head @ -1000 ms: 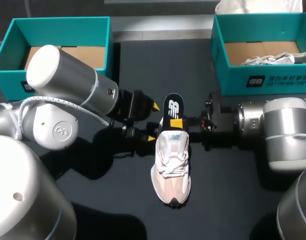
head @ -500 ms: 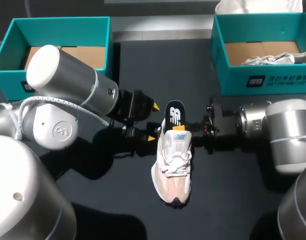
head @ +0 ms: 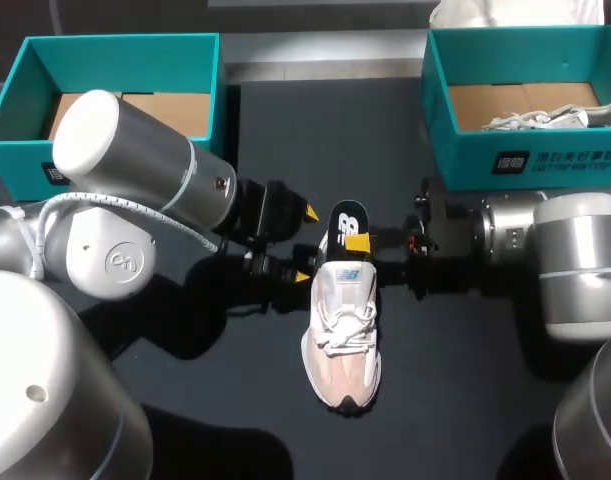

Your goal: Take the shoe out of the shoebox, open the shoe tongue, remove and reinsert the insole, then place the shoe into the shoebox

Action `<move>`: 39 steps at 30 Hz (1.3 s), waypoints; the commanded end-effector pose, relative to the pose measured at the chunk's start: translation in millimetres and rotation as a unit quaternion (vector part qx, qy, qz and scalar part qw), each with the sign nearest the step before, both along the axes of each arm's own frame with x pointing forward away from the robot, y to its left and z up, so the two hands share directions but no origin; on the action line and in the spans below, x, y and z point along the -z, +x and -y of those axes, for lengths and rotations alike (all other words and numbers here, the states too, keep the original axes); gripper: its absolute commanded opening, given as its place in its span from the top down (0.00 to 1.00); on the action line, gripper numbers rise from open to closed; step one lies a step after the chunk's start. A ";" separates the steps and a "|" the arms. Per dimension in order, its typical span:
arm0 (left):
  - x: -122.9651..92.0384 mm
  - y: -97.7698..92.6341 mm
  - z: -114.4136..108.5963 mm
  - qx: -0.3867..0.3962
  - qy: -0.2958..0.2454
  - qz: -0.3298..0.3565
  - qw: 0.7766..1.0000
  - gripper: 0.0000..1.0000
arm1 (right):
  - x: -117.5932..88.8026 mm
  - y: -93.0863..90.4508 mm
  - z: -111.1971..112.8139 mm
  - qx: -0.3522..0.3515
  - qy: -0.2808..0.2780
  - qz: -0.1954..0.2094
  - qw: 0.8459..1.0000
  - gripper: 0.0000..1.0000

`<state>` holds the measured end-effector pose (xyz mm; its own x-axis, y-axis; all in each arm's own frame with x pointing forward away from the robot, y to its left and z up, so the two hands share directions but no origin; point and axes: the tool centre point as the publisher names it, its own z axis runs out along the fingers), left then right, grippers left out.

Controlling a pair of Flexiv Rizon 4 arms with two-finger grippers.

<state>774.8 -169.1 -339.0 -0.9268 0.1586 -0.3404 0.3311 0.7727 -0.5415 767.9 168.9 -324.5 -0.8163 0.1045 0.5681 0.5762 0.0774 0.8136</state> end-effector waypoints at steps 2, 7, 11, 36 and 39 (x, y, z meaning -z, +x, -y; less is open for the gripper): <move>0.9 -0.9 -0.1 0.000 0.000 0.001 1.000 0.00 | 13.0 -10.3 -1.2 -0.015 -0.023 -0.020 0.999 1.00; 0.9 -0.9 -0.1 0.000 0.000 0.001 1.000 0.00 | 15.8 -24.2 2.1 -0.025 -0.032 -0.034 0.999 1.00; 0.9 -0.9 -0.1 0.000 0.000 0.001 1.000 0.00 | 16.7 -28.1 5.4 -0.027 -0.038 -0.037 0.998 1.00; 0.9 -0.9 -0.1 0.000 0.000 0.001 1.000 0.00 | 12.1 -14.0 0.8 -0.021 -0.046 -0.019 0.999 1.00; 0.9 -0.9 -0.1 0.000 0.000 0.001 1.000 0.00 | 13.3 -20.6 1.4 -0.031 -0.053 -0.025 0.998 1.00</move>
<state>774.8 -169.1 -339.0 -0.9268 0.1586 -0.3404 0.3311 0.7727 -0.5415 748.9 168.7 -338.0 -0.7970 0.1194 0.5921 0.6038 0.1787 0.7768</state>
